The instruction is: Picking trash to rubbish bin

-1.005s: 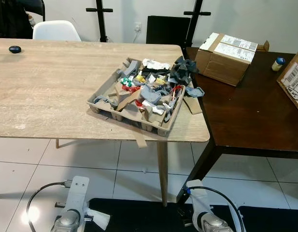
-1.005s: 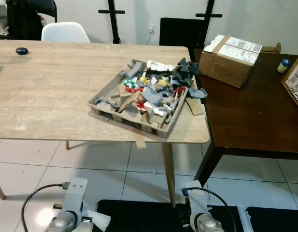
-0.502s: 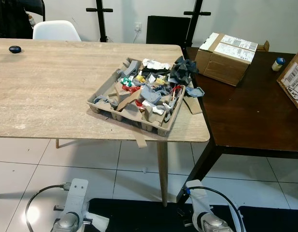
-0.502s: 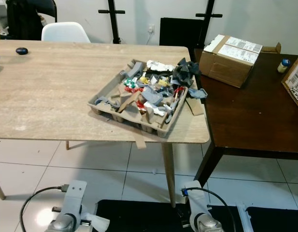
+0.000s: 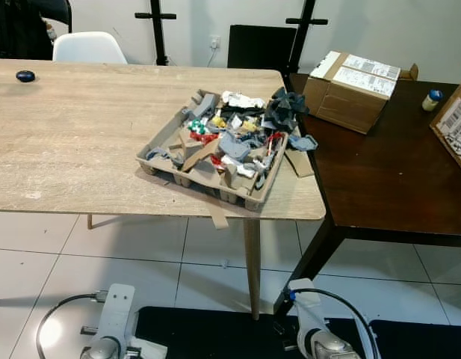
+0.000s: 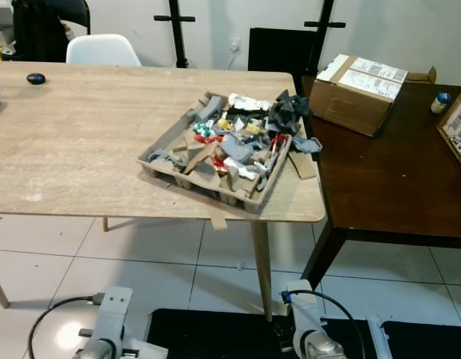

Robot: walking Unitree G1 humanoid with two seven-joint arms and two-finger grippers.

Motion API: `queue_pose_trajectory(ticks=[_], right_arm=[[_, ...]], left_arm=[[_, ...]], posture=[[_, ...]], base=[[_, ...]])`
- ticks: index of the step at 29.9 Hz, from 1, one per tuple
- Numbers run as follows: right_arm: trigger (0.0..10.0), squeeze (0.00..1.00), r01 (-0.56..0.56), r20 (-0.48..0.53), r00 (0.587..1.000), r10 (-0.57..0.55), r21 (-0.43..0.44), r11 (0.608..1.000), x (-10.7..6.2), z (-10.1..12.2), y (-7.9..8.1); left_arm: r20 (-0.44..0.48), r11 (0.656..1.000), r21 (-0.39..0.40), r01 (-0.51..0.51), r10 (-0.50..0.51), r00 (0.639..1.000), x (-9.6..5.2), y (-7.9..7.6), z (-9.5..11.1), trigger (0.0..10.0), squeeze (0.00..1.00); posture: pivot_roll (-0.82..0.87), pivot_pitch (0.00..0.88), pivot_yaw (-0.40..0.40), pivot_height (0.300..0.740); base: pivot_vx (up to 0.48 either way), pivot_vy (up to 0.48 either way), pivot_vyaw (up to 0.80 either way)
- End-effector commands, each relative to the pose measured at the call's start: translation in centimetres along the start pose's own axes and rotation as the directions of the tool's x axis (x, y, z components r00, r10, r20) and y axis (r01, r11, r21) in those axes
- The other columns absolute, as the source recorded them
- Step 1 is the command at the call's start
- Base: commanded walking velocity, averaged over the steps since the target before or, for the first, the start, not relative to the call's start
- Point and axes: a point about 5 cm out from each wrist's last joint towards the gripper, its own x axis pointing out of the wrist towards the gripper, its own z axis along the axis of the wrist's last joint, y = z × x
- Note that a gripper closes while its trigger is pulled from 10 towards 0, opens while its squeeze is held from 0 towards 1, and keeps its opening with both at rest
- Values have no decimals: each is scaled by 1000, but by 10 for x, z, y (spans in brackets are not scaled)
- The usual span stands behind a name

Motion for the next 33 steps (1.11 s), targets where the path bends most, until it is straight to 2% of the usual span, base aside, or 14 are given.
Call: queue_pose_trajectory(ticks=[1,7,10,14,19,21,25,28,33], right_arm=[[10000,0,1,-34,999,0,8,1000,-2,-10,-1],[10000,0,-17,-17,1000,18,61,998,-2,-7,-1],[10000,0,-19,-24,1000,19,8,1000,-2,-8,1],[10000,0,-18,-40,999,17,-18,1000,-2,-11,2],[10000,0,-21,-24,999,23,55,998,-2,-9,1],[10000,0,-13,-20,1000,14,40,999,-2,-8,0],[10000,0,-36,-18,999,37,69,997,-2,-9,2],[10000,0,-28,-22,999,28,8,1000,-2,-8,2],[10000,0,-20,-18,1000,20,22,1000,-2,-8,1]], left_arm=[[-30,1000,10,-3,3,1000,-1,1,-7,10000,0],[-40,1000,6,-3,3,999,-1,0,-6,10000,0],[-45,1000,5,-5,5,999,-1,1,-7,10000,0],[-50,1000,5,-5,6,999,-1,1,-9,10000,0],[-58,1000,6,-4,4,998,-2,1,-13,10000,0],[-59,1000,7,-3,3,998,-3,0,-14,10000,0],[-54,1000,8,4,-4,999,-3,-8,-15,10000,0],[-46,1000,9,12,-12,999,-3,-17,-15,10000,0],[-45,1000,9,13,-13,999,-3,-19,-15,10000,0]], posture=[[136,118,8,740],[136,118,6,740],[137,117,6,740],[136,117,7,740],[135,119,8,740],[135,119,8,740],[136,119,7,740],[136,118,7,740],[136,118,8,740]], base=[[0,0,0],[0,0,0],[0,0,0],[0,0,0],[0,0,0],[0,0,0],[0,0,0],[0,0,0],[0,0,0]])
